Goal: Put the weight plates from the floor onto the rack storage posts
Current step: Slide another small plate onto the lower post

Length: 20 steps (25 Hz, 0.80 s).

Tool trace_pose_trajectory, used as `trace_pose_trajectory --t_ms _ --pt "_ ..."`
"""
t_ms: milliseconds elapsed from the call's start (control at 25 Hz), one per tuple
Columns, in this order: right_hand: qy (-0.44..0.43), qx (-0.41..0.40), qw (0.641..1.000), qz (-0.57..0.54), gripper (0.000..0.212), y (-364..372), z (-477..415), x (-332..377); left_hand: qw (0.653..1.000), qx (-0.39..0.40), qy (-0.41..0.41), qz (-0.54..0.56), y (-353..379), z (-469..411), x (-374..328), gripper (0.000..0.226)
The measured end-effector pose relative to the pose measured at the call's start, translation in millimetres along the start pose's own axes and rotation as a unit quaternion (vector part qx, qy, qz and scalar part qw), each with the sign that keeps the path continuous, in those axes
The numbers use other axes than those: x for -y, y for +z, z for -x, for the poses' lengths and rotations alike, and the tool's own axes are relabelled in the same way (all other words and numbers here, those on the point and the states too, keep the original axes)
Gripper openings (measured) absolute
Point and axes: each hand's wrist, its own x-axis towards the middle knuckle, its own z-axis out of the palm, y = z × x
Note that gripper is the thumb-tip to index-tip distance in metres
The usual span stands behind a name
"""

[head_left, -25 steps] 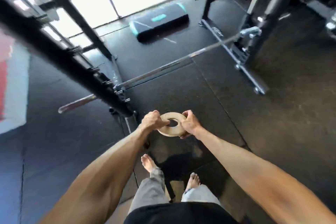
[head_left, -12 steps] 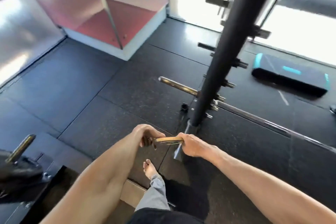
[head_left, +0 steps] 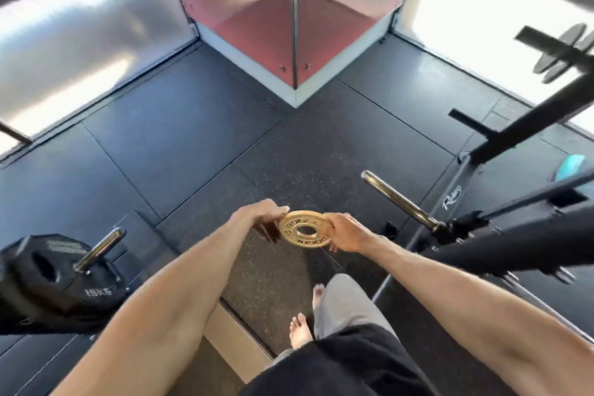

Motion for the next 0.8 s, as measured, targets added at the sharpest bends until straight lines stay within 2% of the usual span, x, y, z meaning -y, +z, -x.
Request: trace_pose_trajectory --t_ms 200,320,480,600,800 --pt "0.045 -0.032 0.998 -0.034 0.012 -50.3 -108.8 -14.4 0.997 -0.024 0.066 0.037 -72.1 -69.7 -54.2 0.039" --pt "0.075 -0.046 0.995 -0.051 0.016 -93.0 -165.1 -20.2 0.997 0.006 0.076 0.015 -122.1 -108.0 -105.7 0.038" --pt "0.119 -0.047 0.989 -0.069 0.012 -163.9 -234.7 -21.4 0.994 0.046 0.075 -0.059 -199.4 -156.3 -191.4 0.046" --pt "0.165 -0.088 0.973 -0.131 0.014 -215.7 -273.0 -24.1 0.987 0.064 0.107 -0.103 -242.7 -189.9 -247.1 0.036" --pt "0.228 -0.147 0.939 -0.213 0.017 -286.6 -327.5 -34.0 0.967 0.051 0.175 -0.179 -294.2 -258.5 -341.7 0.029"
